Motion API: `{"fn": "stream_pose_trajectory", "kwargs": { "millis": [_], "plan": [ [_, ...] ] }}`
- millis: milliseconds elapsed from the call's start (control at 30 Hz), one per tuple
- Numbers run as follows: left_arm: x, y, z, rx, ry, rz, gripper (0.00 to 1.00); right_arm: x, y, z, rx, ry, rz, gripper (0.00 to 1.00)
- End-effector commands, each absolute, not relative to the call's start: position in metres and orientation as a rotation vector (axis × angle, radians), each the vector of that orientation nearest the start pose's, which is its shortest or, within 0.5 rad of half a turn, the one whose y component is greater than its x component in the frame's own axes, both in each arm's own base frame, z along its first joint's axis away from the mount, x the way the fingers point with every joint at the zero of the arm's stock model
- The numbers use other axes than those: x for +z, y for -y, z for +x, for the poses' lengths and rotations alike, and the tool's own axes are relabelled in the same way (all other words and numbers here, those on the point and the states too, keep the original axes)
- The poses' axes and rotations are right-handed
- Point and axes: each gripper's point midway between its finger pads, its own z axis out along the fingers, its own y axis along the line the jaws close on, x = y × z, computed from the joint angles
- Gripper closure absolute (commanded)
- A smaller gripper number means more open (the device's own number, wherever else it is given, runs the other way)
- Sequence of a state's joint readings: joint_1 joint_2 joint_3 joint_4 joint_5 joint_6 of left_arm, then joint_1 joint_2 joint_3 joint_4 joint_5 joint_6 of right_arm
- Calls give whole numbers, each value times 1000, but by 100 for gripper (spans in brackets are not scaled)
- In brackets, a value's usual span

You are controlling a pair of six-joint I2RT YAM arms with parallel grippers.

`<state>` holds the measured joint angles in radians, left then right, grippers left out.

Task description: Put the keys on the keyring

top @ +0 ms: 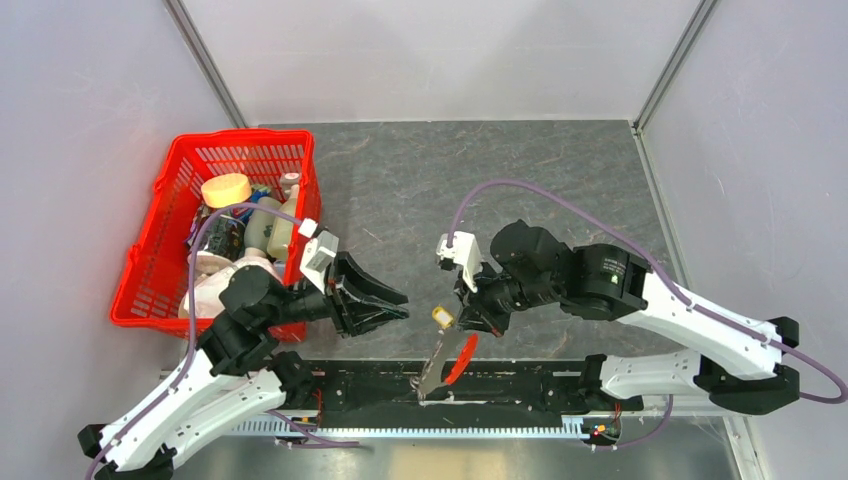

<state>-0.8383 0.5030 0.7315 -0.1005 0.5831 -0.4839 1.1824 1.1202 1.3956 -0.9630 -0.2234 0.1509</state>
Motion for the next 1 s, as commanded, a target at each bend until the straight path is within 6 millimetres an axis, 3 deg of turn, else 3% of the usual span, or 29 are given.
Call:
{"fn": "stream_pose_trajectory", "kwargs": {
  "millis": [0, 167, 367, 733, 967],
  "plan": [
    [378, 245, 59, -1524, -1330, 815, 58, 315, -290, 37, 1090, -1861, -1550, 100],
    [387, 250, 57, -1564, -1276, 834, 52, 328, -296, 31, 1131, -1784, -1632, 100],
    [388, 257, 54, -1620, -1242, 854, 47, 352, -306, 36, 1149, -1704, -1594, 100],
    [382, 268, 52, -1703, -1219, 881, 48, 380, -313, 42, 1159, -1630, -1521, 100],
    [389, 269, 49, -1730, -1182, 892, 49, 391, -318, 44, 1176, -1630, -1484, 100]
  ]
}}
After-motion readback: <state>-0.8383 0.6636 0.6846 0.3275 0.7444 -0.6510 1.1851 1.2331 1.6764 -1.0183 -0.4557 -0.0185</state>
